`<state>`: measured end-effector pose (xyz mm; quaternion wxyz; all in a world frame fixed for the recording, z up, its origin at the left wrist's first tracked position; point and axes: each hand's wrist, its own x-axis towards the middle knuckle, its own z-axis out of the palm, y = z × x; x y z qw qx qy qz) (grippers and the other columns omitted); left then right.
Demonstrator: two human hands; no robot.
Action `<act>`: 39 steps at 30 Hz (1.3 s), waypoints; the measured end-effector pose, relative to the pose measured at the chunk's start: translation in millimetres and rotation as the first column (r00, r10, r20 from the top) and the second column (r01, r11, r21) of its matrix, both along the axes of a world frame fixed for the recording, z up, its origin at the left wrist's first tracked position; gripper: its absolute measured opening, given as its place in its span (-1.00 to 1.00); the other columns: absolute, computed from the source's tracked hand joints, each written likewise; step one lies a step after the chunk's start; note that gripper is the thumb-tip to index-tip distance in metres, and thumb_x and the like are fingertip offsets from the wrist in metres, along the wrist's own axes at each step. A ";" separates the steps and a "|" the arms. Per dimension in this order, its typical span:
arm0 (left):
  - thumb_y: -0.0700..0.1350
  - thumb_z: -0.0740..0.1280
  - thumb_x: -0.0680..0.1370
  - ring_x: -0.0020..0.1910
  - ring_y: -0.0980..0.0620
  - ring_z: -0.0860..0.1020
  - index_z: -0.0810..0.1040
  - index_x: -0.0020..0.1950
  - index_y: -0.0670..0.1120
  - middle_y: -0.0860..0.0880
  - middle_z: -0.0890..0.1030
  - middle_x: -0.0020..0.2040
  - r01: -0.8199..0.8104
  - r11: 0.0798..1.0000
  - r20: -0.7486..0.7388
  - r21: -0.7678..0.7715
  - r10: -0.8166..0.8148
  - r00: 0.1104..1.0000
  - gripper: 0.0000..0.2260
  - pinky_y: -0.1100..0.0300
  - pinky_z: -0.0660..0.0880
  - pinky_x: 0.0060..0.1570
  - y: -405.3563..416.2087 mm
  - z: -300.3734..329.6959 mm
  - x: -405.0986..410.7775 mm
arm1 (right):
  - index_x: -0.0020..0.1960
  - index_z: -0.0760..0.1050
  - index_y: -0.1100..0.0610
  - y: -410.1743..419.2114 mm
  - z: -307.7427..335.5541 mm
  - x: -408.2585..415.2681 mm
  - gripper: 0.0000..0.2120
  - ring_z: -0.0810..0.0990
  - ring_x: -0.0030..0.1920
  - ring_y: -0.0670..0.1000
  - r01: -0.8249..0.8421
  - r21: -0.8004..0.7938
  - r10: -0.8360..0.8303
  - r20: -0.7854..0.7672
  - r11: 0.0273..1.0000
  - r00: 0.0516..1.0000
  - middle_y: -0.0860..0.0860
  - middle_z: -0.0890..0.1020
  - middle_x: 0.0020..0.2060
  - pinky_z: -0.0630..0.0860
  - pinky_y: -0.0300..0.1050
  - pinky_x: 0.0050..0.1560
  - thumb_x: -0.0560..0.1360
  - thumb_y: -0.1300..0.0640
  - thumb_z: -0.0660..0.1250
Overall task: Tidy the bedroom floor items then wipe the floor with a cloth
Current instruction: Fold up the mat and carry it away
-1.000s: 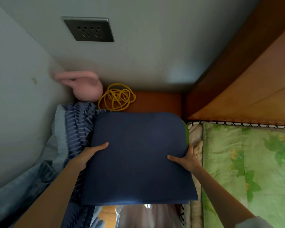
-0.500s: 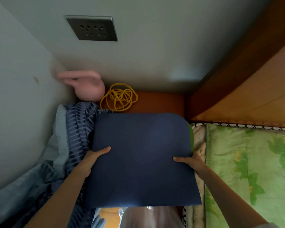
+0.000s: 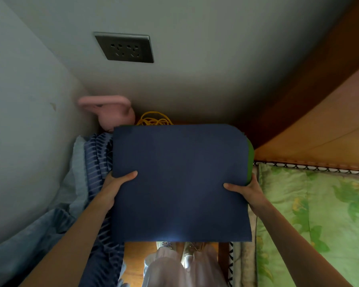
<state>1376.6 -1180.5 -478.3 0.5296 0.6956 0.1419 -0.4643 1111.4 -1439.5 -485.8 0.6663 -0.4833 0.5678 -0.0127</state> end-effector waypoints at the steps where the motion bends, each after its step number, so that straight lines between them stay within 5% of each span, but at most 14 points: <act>1: -0.09 0.50 0.28 0.06 -0.07 0.57 0.46 0.29 -0.09 -0.09 0.58 0.14 0.010 1.000 0.002 -0.007 -0.010 1.000 -0.41 -0.01 0.50 0.06 -5.3 0.3 5.7 | 0.25 0.27 0.03 -2.6 -0.5 4.0 -0.09 0.56 0.01 0.03 0.008 -0.018 -0.008 0.006 1.000 1.000 -0.06 0.54 0.03 0.52 0.08 0.05 0.02 0.14 0.68; 5: 0.00 0.49 0.34 0.06 -0.06 0.55 0.42 0.34 -0.11 -0.09 0.55 0.20 0.090 0.995 -0.027 0.042 -0.089 0.996 -0.39 0.01 0.48 0.09 -13.9 -13.6 16.2 | 0.16 0.31 0.07 -5.6 -11.0 14.0 -0.38 0.56 -0.03 0.05 0.027 -0.055 -0.028 -0.010 0.998 1.000 0.00 0.55 0.01 0.51 0.01 -0.02 0.24 0.25 0.57; 11: 0.07 0.46 0.40 0.21 -0.15 0.48 0.36 0.39 -0.19 -0.16 0.47 0.31 0.103 0.962 0.142 0.254 -0.143 0.980 -0.34 0.00 0.46 0.18 -24.0 -37.4 14.1 | 0.20 0.38 0.20 -10.2 -34.4 23.6 -0.33 0.55 0.09 0.14 -0.090 -0.092 0.069 -0.210 0.992 0.975 0.12 0.55 0.16 0.53 0.13 0.11 0.21 0.10 0.61; 16: 0.11 0.41 0.44 0.20 -0.20 0.48 0.30 0.36 -0.26 -0.21 0.46 0.29 0.113 0.861 0.435 0.496 -0.359 0.825 -0.35 -0.07 0.47 0.13 -31.5 -39.2 -0.8 | 0.38 0.21 0.25 -4.5 -31.7 31.6 -0.20 0.42 0.28 0.21 -0.305 -0.170 0.205 -0.439 0.937 0.875 0.16 0.42 0.30 0.43 0.11 0.23 0.33 -0.08 0.51; 22: -0.01 0.36 0.51 0.34 -0.20 0.33 0.17 0.46 -0.25 -0.24 0.31 0.40 0.128 0.778 0.487 0.615 -0.503 0.714 -0.36 -0.09 0.32 0.31 -37.4 -2.3 -22.9 | 0.45 0.10 0.28 20.2 10.1 37.1 -0.24 0.28 0.37 0.24 -0.465 -0.254 0.231 -0.611 0.848 0.757 0.21 0.27 0.38 0.30 0.13 0.30 0.47 -0.09 0.36; 26: -0.21 0.31 0.54 0.33 -0.13 0.36 0.23 0.45 -0.22 -0.17 0.35 0.38 0.141 0.888 0.519 0.438 -0.378 0.767 -0.49 0.05 0.32 0.32 -35.3 42.9 -42.6 | 0.43 0.23 0.28 46.3 61.2 39.6 -0.46 0.30 0.37 0.19 -0.483 -0.481 0.237 -0.485 0.732 0.842 0.19 0.31 0.38 0.30 0.05 0.33 0.53 0.13 0.29; 29: -0.26 0.24 0.57 0.14 -0.03 0.48 0.40 0.31 -0.21 -0.15 0.49 0.22 0.115 0.960 0.443 0.256 -0.223 0.869 -0.70 0.29 0.42 0.03 -34.6 93.1 -51.6 | 0.34 0.39 0.22 63.5 105.5 42.8 -0.62 0.46 0.24 0.12 -0.487 -0.542 0.298 -0.402 0.685 0.866 0.12 0.49 0.23 0.41 -0.02 0.21 0.54 0.17 0.27; 33: -0.29 0.25 0.56 0.07 0.01 0.53 0.51 0.09 -0.09 -0.05 0.57 0.06 0.055 0.998 0.473 0.008 -0.053 0.879 -0.84 0.37 0.42 -0.14 -33.8 167.6 -58.9 | 0.11 0.56 0.14 74.3 176.5 46.8 -0.82 0.61 -0.05 -0.01 -0.344 -0.548 0.333 -0.122 0.762 0.935 -0.02 0.62 -0.12 0.47 -0.26 -0.05 0.52 0.21 0.30; 39: -0.30 0.20 0.58 -0.11 0.11 0.60 0.54 -0.05 -0.03 0.00 0.62 -0.07 0.002 0.934 0.512 -0.356 0.194 0.837 -0.80 0.29 0.49 -0.08 -24.2 276.2 -88.2 | 0.02 0.56 0.17 67.6 294.1 28.4 -0.86 0.63 -0.24 -0.12 0.000 -0.409 0.176 0.392 0.912 0.903 0.05 0.66 -0.18 0.51 -0.30 -0.18 0.52 0.31 0.29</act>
